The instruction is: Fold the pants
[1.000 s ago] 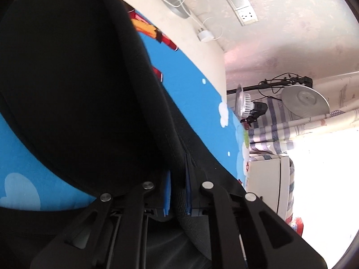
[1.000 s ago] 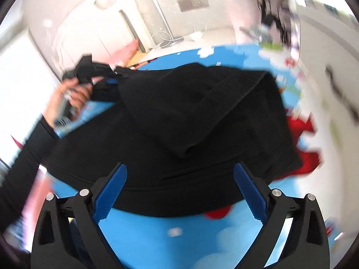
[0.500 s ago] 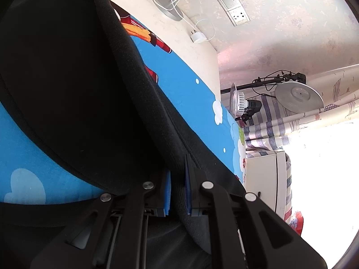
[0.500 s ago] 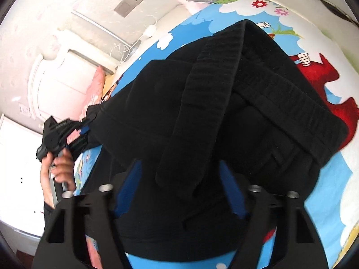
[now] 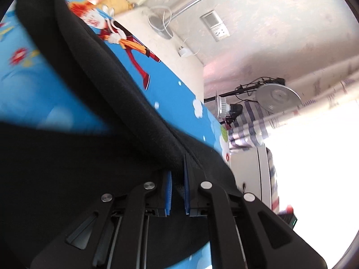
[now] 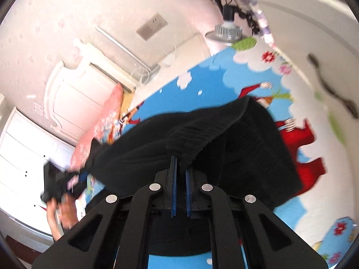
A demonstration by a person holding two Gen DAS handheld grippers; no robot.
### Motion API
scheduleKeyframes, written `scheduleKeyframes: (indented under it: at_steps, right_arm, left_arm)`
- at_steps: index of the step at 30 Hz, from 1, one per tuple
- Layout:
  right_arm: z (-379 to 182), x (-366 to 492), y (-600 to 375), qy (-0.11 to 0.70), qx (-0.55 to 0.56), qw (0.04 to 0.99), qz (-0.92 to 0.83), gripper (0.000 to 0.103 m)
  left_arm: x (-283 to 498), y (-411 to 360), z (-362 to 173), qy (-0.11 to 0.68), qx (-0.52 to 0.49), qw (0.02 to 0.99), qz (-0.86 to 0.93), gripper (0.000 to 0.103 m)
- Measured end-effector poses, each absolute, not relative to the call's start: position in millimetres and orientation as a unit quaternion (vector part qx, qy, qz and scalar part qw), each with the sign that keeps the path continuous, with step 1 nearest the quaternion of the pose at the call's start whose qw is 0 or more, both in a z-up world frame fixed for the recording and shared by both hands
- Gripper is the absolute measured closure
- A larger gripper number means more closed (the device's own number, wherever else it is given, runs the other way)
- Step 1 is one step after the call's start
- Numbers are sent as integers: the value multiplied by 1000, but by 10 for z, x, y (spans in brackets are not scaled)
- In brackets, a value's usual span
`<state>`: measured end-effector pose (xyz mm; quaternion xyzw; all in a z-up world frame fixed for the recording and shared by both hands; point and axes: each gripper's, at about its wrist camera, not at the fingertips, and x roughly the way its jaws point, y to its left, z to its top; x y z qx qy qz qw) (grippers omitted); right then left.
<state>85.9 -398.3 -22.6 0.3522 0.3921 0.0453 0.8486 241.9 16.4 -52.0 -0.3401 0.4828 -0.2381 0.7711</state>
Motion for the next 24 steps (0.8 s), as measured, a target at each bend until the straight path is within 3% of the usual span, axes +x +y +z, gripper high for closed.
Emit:
scheduleKeyframes:
  at_steps: [7,8,10,12,19,24]
  right_arm:
    - [-788,586,-4090,468,333,818,-18,92]
    - [-894,537,-4122,475,343,809,-41,78]
    - [-963,412,-4198,474,356,802,-67,63]
    - [-943,268,-4244,458,376,802,-71,29]
    - [-1050,177,-4067,469,441,765,-17,29]
    - [-1189,218,-4024,468,480,742,-21,43]
  left_arm:
    - [1298,34,-1066,509,-304,773,-224,93]
    - [1253,41,-1242,524,-307,766,-210,93]
    - [1210,74,-1380,530,-315,761,-201,93]
    - [1191,93,-1416,527,-323,759,-203,93]
    - [1205,101,-1351,517,-321,763,-217,90]
    - [1197,143,-1352,519,-326,759,-220,90]
